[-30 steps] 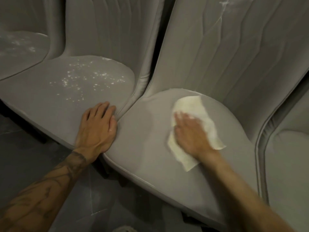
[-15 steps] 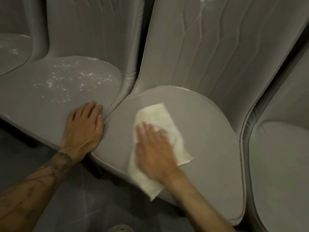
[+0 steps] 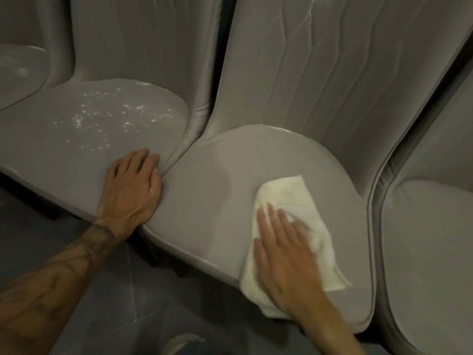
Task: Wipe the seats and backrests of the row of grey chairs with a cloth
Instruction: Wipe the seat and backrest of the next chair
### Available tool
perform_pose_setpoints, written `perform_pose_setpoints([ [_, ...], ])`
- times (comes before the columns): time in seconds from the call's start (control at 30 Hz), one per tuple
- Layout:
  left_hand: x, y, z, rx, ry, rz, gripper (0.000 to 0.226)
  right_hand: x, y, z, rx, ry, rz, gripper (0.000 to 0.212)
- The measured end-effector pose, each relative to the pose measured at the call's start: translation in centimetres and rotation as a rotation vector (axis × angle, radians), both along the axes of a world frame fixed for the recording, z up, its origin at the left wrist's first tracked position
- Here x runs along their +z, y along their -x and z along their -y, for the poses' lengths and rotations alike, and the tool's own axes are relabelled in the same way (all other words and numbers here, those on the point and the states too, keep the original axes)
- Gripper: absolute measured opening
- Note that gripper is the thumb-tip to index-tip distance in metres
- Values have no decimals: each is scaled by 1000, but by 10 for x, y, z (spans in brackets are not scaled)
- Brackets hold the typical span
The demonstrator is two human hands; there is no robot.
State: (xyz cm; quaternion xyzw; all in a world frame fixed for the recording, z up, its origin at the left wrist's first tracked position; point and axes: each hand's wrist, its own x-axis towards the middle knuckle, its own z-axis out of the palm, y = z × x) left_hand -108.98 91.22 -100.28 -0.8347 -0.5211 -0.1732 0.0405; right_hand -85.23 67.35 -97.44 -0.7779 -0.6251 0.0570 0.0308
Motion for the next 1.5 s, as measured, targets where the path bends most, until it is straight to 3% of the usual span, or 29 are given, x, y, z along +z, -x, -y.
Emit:
perform_pose_setpoints([
  [0.17, -3, 2, 0, -12, -6, 8, 53, 0, 24, -27, 173, 46, 8, 62],
  [0.4, -3, 2, 2, -2, 4, 30, 53, 11, -36, 72, 57, 80, 14, 64],
  [0.63, 1, 3, 4, 0, 35, 20, 56, 3, 26, -3, 232, 76, 24, 61],
  [0.87, 3, 3, 6, 0, 44, 22, 55, 7, -24, 75, 217, 78, 48, 60],
  [1.1, 5, 4, 7, -7, 59, 29, 56, 2, 28, 3, 297, 57, 25, 59],
  [1.33, 5, 5, 8, -14, 54, 25, 57, 11, -30, 73, 302, 133, 38, 60],
  [1.5, 6, 4, 8, -6, 57, 28, 57, 2, 7, 27, 292, 78, 16, 62],
])
